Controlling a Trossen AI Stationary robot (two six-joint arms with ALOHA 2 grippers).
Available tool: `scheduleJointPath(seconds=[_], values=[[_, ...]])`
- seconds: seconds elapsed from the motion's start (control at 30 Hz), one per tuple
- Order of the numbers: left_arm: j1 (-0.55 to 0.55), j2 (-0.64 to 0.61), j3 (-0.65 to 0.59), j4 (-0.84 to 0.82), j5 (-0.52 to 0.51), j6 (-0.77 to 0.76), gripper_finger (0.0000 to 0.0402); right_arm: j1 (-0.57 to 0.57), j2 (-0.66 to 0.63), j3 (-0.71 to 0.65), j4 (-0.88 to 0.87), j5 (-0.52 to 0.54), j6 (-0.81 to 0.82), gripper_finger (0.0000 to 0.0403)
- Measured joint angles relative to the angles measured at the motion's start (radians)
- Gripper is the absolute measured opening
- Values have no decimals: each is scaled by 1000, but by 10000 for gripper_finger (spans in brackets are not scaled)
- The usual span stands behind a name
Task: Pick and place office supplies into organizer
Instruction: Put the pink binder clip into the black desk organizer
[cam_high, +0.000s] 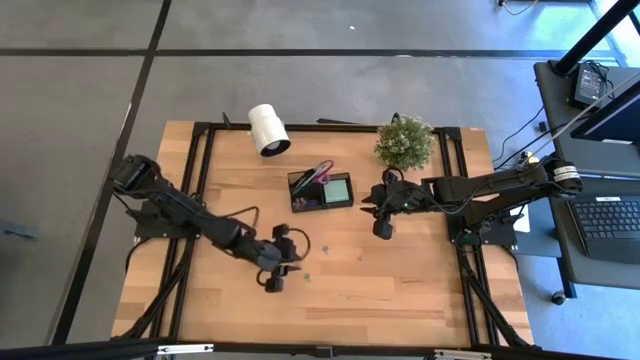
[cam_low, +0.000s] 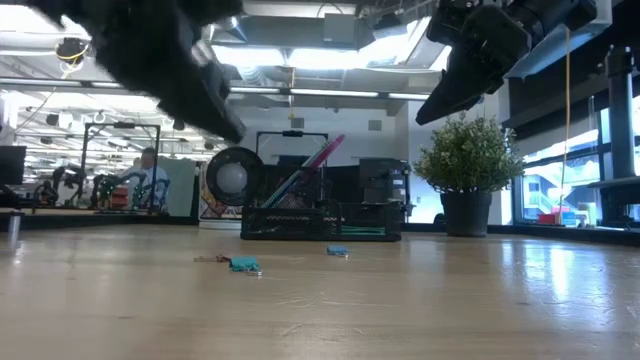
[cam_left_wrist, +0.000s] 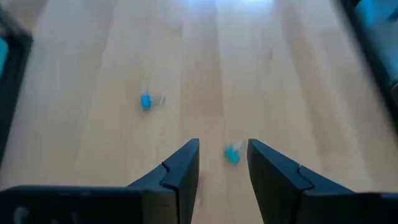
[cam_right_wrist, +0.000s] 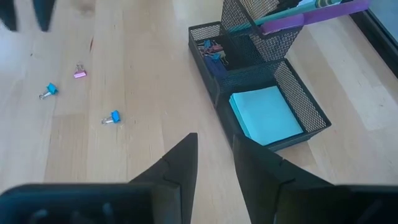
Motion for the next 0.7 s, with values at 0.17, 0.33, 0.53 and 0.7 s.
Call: scheduleJointPath(seconds=[0.17, 0.33, 0.53, 0.7], values=[[6, 111, 144, -240, -4, 5, 130, 0, 0, 0, 0, 0, 0, 107], [30, 216, 245, -372, 27, -50, 130, 0, 0, 0, 0, 0, 0, 107], [38, 289, 287, -365, 54, -68, 130, 0, 0, 0, -6, 0, 0, 107], [41, 321, 286, -378, 76, -122, 130, 0, 0, 0, -7, 0, 0, 107]])
